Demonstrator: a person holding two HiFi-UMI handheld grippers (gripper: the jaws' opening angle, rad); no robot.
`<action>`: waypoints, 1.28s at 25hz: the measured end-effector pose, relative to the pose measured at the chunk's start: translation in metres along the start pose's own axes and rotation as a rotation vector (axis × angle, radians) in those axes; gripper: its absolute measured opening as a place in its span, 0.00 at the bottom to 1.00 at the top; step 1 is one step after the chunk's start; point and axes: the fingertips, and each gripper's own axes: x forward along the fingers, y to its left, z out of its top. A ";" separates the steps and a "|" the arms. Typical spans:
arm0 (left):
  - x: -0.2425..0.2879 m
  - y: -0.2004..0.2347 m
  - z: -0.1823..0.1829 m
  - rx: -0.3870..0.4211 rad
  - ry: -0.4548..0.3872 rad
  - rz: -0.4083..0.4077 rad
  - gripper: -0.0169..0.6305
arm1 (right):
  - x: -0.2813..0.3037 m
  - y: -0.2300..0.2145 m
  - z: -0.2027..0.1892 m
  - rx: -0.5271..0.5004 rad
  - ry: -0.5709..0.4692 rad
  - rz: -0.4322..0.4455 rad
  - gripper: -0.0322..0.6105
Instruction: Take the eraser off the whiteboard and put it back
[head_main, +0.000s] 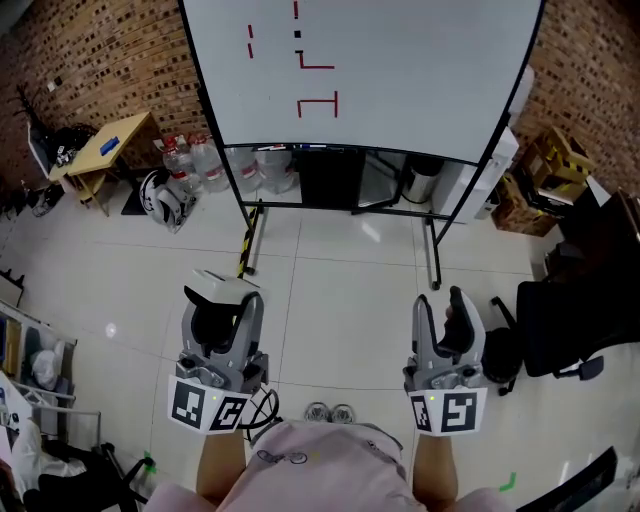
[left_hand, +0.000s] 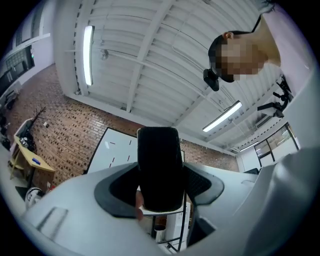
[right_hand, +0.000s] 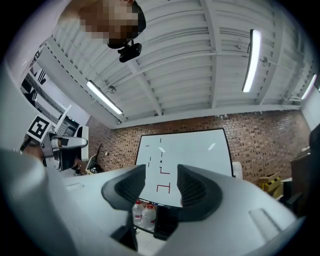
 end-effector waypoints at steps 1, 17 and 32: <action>-0.001 -0.002 -0.001 -0.001 0.007 0.004 0.44 | -0.003 -0.001 0.000 0.002 0.000 -0.003 0.35; -0.010 -0.021 -0.001 -0.044 0.023 0.000 0.43 | -0.025 -0.011 0.008 0.010 -0.004 -0.024 0.35; -0.006 0.002 -0.002 -0.013 0.006 0.027 0.44 | 0.005 0.003 -0.007 0.031 -0.001 0.019 0.35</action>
